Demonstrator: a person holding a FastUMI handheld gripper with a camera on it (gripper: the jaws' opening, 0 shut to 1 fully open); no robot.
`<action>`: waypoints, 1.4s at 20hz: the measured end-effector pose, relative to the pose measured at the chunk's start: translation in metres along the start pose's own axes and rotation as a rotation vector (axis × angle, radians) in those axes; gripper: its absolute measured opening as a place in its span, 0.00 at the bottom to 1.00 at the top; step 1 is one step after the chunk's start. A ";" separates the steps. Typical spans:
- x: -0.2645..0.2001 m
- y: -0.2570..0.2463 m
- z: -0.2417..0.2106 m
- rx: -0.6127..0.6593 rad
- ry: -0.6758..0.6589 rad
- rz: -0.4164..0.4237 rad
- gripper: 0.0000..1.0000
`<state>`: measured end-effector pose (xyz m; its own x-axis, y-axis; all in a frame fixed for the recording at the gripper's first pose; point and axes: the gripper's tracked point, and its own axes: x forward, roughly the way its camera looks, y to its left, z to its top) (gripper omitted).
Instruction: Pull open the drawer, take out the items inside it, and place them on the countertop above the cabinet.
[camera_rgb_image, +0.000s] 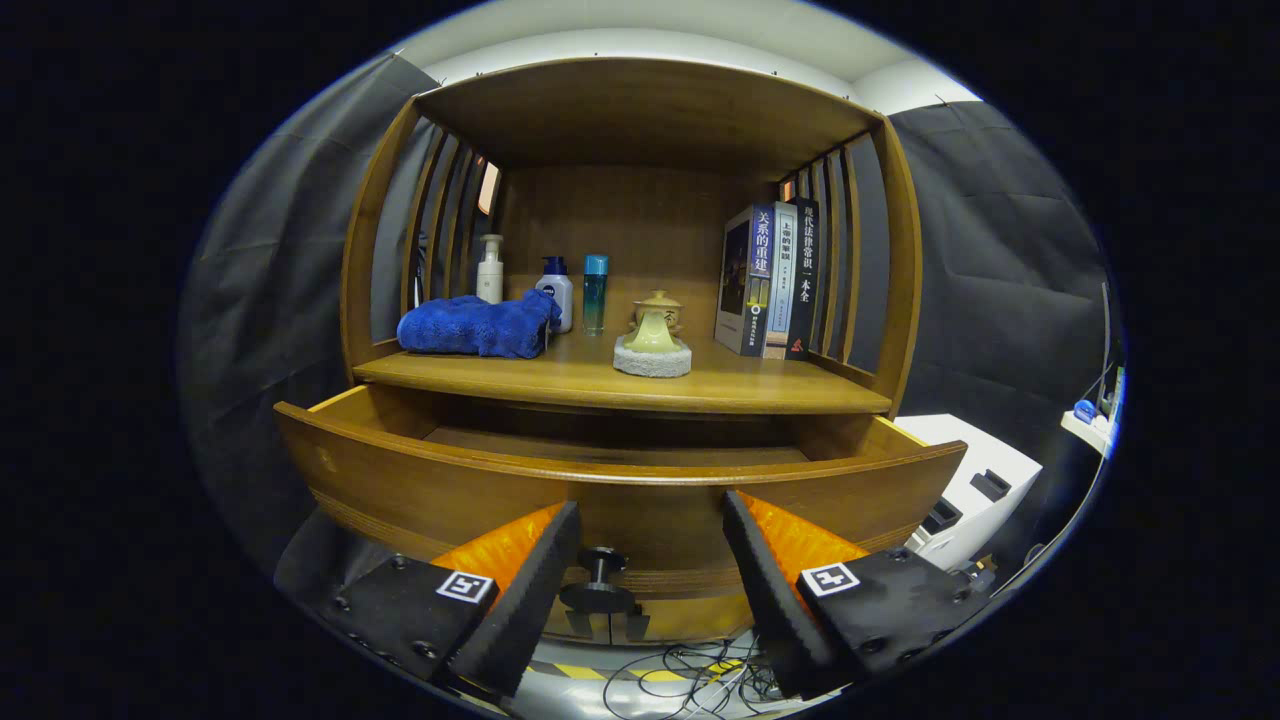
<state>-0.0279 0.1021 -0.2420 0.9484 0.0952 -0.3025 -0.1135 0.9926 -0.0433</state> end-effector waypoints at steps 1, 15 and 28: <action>0.005 0.000 0.002 0.005 0.000 0.000 0.96; 0.081 0.001 0.017 0.020 -0.001 -0.002 0.96; 0.059 -0.035 0.078 0.039 -0.079 -0.042 0.97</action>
<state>0.0552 0.0794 -0.1838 0.9725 0.0579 -0.2255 -0.0633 0.9979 -0.0166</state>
